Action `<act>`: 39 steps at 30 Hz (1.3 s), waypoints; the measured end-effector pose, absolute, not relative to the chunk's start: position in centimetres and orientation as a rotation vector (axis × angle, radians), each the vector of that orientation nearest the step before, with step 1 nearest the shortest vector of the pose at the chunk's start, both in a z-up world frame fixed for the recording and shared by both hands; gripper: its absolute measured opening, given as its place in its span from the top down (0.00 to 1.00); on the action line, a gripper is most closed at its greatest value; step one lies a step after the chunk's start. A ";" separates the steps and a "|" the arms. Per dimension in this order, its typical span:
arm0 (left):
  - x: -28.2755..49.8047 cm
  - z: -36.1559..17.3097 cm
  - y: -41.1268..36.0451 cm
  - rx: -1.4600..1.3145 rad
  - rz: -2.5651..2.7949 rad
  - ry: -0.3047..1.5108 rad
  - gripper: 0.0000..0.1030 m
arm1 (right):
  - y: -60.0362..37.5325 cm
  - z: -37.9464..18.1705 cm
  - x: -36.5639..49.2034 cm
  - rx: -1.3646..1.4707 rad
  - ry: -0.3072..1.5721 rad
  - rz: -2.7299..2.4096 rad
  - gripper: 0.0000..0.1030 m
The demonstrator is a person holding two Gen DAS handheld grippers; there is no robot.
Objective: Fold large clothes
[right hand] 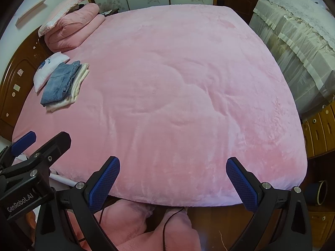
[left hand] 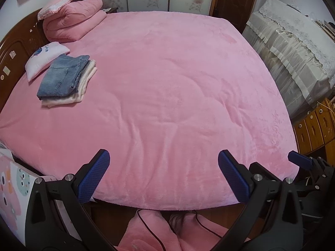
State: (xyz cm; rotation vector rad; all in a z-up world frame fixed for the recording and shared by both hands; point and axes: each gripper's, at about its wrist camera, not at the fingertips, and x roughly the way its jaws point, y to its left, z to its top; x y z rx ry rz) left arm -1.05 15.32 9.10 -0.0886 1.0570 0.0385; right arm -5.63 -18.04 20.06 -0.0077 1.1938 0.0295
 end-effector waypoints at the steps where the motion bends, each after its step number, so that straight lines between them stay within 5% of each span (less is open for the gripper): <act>1: -0.9 9.1 15.2 -0.088 0.037 1.058 0.00 | -18.0 20.1 -5.7 -0.007 1.192 0.026 0.01; 39: 1.6 8.0 14.7 -0.026 0.042 1.073 0.00 | -19.6 17.5 -2.1 -0.039 1.221 0.018 0.01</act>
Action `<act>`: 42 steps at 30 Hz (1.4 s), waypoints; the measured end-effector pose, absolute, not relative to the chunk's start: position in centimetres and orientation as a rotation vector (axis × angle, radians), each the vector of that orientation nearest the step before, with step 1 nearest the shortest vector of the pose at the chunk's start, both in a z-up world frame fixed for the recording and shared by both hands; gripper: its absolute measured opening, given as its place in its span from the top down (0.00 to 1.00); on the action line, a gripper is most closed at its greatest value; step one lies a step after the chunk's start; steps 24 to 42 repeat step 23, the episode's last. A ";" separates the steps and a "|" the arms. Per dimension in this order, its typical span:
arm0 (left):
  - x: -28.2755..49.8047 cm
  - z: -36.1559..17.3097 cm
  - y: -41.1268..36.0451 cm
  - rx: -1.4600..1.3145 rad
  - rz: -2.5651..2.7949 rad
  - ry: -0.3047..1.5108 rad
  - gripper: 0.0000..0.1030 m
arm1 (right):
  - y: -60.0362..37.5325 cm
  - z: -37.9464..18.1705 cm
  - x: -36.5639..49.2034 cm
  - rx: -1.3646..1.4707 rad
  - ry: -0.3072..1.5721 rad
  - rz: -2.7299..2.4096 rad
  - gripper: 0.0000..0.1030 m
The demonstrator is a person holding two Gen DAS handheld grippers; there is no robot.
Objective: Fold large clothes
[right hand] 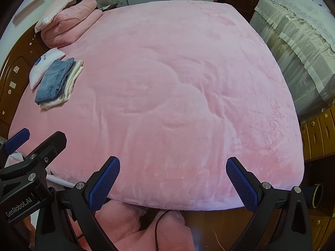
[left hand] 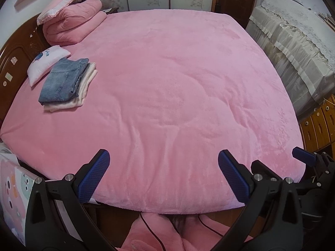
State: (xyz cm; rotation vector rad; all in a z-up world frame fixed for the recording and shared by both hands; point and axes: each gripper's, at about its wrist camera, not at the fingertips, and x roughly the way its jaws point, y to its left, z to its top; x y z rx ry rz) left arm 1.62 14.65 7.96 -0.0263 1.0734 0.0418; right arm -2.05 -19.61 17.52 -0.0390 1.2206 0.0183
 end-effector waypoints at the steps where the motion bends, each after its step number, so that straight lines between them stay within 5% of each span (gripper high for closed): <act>1: 1.7 7.9 14.6 -0.028 0.045 1.075 0.00 | -19.7 17.5 -1.8 -0.040 1.222 0.020 0.01; 42: 3.8 6.9 13.2 -0.013 0.057 1.090 0.00 | -21.3 16.9 0.7 -0.052 1.246 0.040 0.01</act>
